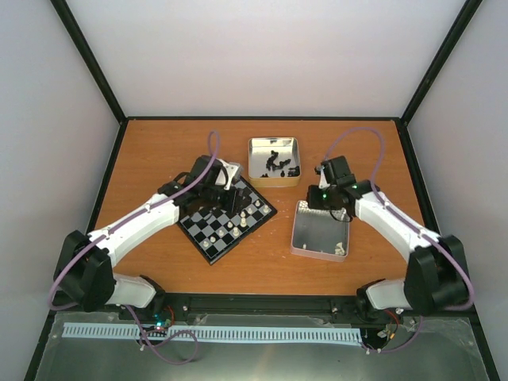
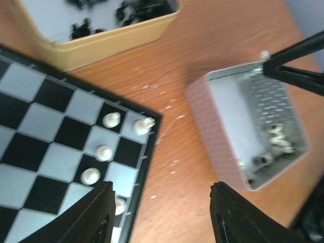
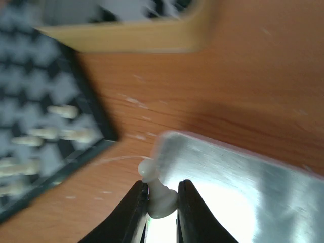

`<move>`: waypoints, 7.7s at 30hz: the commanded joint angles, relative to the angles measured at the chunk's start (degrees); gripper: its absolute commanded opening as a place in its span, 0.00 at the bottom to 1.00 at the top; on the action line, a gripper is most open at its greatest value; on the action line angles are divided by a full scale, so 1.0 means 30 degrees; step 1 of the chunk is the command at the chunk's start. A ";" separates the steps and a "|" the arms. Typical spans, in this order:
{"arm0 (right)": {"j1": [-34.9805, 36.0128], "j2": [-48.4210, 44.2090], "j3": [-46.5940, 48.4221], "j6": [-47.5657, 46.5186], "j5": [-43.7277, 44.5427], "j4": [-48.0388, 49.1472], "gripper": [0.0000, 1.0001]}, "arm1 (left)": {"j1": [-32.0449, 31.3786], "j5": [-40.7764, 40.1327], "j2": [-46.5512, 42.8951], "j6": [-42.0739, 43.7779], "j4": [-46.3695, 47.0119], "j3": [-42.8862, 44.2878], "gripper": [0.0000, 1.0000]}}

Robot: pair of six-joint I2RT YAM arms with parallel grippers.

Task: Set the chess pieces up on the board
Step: Pick up the chess piece from the storage box, then place the chess piece on the chessboard, then pick up the chess piece from the storage box, then place the chess piece on the chessboard.

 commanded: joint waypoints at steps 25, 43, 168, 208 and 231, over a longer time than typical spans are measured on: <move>0.2751 -0.1506 0.0852 0.0371 -1.2764 0.8104 0.16 | 0.1633 1.2423 0.2423 -0.4174 0.2198 0.3342 0.36; 0.3283 -0.1096 0.1010 -0.0840 -1.1241 0.6965 0.15 | 0.1869 1.2197 0.2209 -0.6595 0.3846 0.2448 0.24; 0.2511 0.1402 -0.0686 0.5110 0.6508 -0.8664 0.42 | -0.1090 -0.7686 -0.1098 -0.0610 0.1418 0.0152 0.33; 0.0796 0.1656 -0.2344 0.4933 0.2939 -0.4037 0.13 | -0.1090 -0.7798 -0.1397 -0.0509 0.0880 0.0102 0.34; -0.0500 -0.0001 -0.0537 1.3627 -0.8197 0.5611 0.13 | -0.1119 0.1159 -0.2241 0.0586 0.9691 -0.3208 0.56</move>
